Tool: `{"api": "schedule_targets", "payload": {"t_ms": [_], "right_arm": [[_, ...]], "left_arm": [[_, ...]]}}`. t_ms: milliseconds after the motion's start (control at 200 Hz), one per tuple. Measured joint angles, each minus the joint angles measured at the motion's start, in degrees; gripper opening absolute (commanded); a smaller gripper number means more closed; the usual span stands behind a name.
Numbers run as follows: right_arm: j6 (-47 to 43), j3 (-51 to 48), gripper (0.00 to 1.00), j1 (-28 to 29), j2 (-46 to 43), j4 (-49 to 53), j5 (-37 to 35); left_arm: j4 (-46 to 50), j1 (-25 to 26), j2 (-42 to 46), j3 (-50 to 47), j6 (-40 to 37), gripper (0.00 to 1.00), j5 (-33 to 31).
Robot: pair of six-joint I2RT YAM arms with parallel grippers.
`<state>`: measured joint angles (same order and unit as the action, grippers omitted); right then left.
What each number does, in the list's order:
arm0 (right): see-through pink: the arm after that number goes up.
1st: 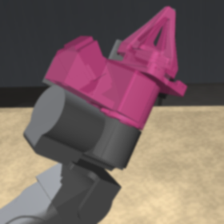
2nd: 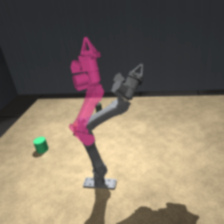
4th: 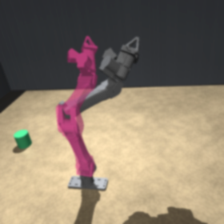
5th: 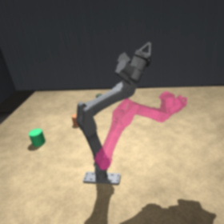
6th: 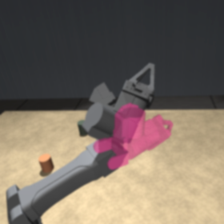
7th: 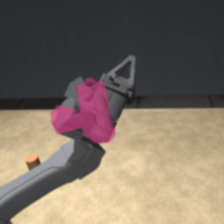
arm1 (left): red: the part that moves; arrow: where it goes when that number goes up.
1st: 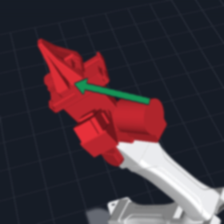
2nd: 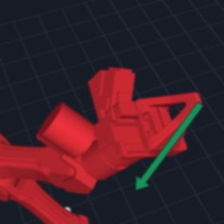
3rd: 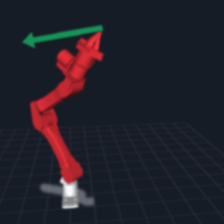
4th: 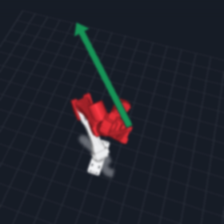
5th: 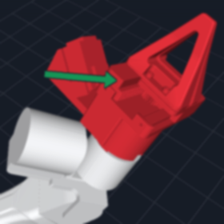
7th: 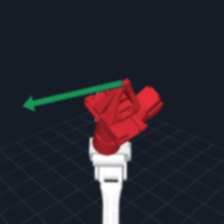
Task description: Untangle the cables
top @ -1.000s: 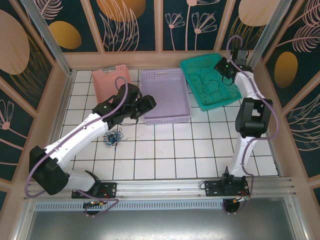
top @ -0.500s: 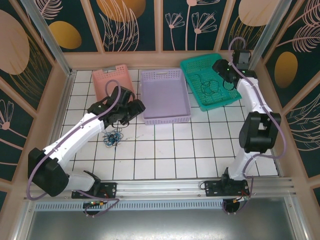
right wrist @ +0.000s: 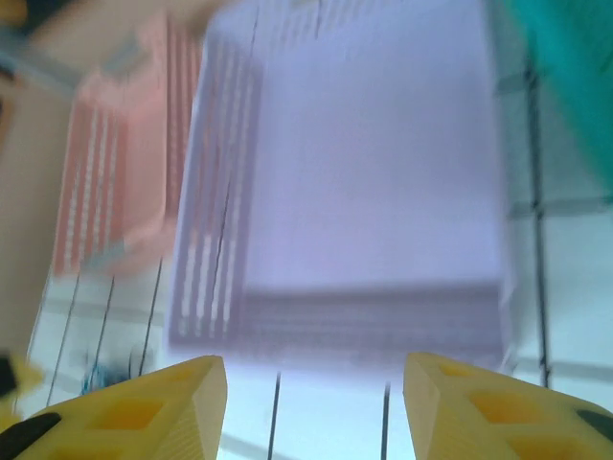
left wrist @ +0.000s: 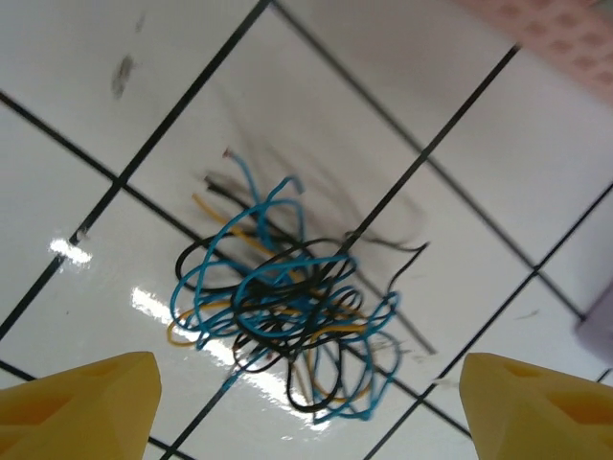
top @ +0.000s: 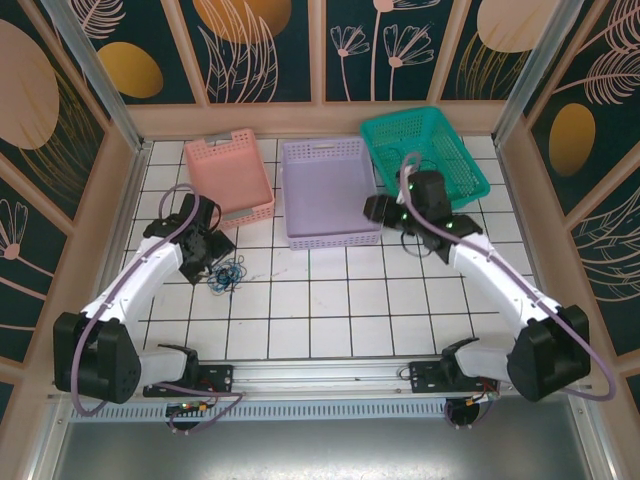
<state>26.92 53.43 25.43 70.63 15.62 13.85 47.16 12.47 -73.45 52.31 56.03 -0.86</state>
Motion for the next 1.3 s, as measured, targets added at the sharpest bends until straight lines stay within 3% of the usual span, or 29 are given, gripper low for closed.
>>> {"api": "schedule_targets", "payload": {"t_ms": [165, 300, 370, 445, 535, 591, 766, 1086, 1301], "right_arm": [[0.59, -8.90, 0.53, 7.28, -1.88, 0.20, 4.66], [1.40, -12.44, 0.53, 8.61, -1.88, 0.44, 6.25], [1.79, -13.09, 0.53, 8.70, -1.88, 0.39, 6.78], [2.12, -13.11, 0.52, 8.70, -1.86, 0.07, 7.26], [2.19, -13.11, 0.51, 8.70, -1.86, -0.31, 7.39], [2.19, -13.11, 0.50, 8.70, -1.86, -0.37, 7.52], [2.29, -13.11, 0.49, 8.70, -1.86, -0.37, 7.52], [4.83, -13.14, 0.52, 8.07, -0.79, -1.68, 8.81], [7.89, -13.14, 0.57, 8.39, 3.32, -4.35, 13.00]], "left_arm": [[-3.32, 1.16, -1.84, -3.96, -1.14, 0.72, 5.11], [-4.66, 3.69, -2.82, -5.79, -1.38, 0.70, 7.02], [-5.38, 4.81, -3.78, -6.23, -1.64, 0.63, 7.06], [-6.38, 5.33, -5.18, -6.82, -2.54, 0.47, 6.88], [-6.80, 5.46, -6.71, -7.54, -3.89, 0.14, 6.38], [-6.91, 5.51, -6.84, -7.89, -4.26, 0.00, 6.25], [-7.80, 6.43, -3.74, -7.98, -4.98, 0.00, 10.03], [-14.51, 15.58, -0.92, -7.76, -4.96, 0.00, 28.46], [-28.72, 18.38, 4.24, -13.84, -0.81, 0.00, 38.21]]}}
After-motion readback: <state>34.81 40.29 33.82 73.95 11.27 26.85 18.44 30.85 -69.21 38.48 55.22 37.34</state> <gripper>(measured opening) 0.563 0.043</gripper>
